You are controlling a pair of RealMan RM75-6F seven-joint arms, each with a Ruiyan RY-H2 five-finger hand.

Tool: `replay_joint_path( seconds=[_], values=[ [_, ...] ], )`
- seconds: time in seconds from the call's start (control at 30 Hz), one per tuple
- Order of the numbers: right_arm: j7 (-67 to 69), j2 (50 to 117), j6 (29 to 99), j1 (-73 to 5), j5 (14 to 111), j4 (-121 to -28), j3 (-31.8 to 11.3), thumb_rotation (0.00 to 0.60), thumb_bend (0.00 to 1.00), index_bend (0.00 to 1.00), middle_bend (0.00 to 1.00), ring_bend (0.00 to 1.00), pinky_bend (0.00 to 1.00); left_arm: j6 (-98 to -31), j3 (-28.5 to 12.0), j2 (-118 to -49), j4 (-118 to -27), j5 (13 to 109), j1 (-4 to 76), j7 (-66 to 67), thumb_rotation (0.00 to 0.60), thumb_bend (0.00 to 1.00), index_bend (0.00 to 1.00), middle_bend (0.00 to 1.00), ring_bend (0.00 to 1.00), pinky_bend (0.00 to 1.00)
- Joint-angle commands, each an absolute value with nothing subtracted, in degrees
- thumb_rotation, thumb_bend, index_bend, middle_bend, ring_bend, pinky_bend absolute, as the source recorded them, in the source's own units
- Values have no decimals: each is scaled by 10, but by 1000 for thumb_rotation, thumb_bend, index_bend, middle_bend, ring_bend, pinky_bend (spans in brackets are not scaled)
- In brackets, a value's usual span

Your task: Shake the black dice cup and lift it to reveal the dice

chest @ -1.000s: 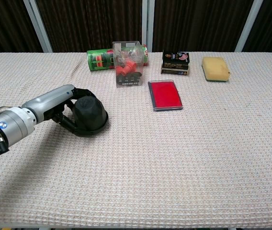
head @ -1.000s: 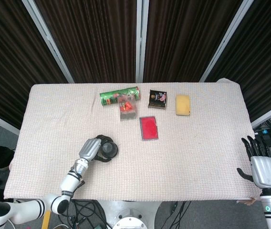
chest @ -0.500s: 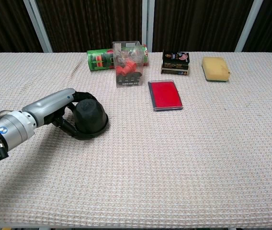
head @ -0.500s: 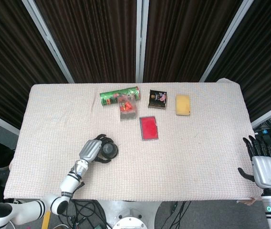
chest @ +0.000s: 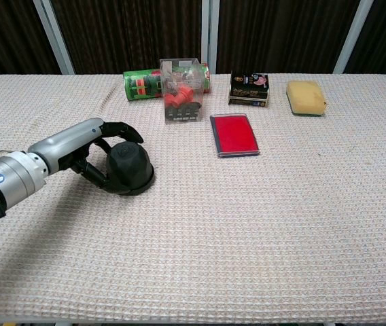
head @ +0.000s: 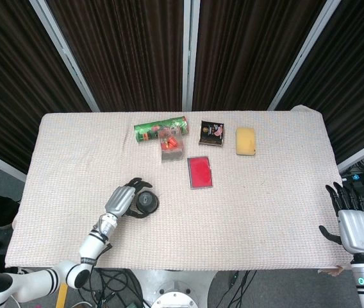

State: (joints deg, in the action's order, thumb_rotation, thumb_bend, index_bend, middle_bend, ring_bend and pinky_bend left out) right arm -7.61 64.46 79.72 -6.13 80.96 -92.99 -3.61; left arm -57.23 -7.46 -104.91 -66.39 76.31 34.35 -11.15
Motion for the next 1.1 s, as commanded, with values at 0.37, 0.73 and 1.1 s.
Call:
replay_joint_path(
  seconds=[0.37, 0.73, 1.1],
  values=[
    [-77, 647, 795, -63, 809, -928, -36, 600, 101, 0, 26, 0, 0, -559, -81, -1024, -701, 751, 345, -99, 600, 95, 310, 357, 106, 288],
    [-76, 648, 791, -64, 805, -925, -36, 600, 101, 0, 26, 0, 0, -570, -89, -1021, -713, 752, 346, -90, 600, 124, 357, 417, 141, 293],
    [-76, 648, 790, -64, 804, -925, -36, 600, 101, 0, 26, 0, 0, -585, -111, -993, -752, 750, 351, -80, 600, 125, 357, 419, 141, 293]
  ],
)
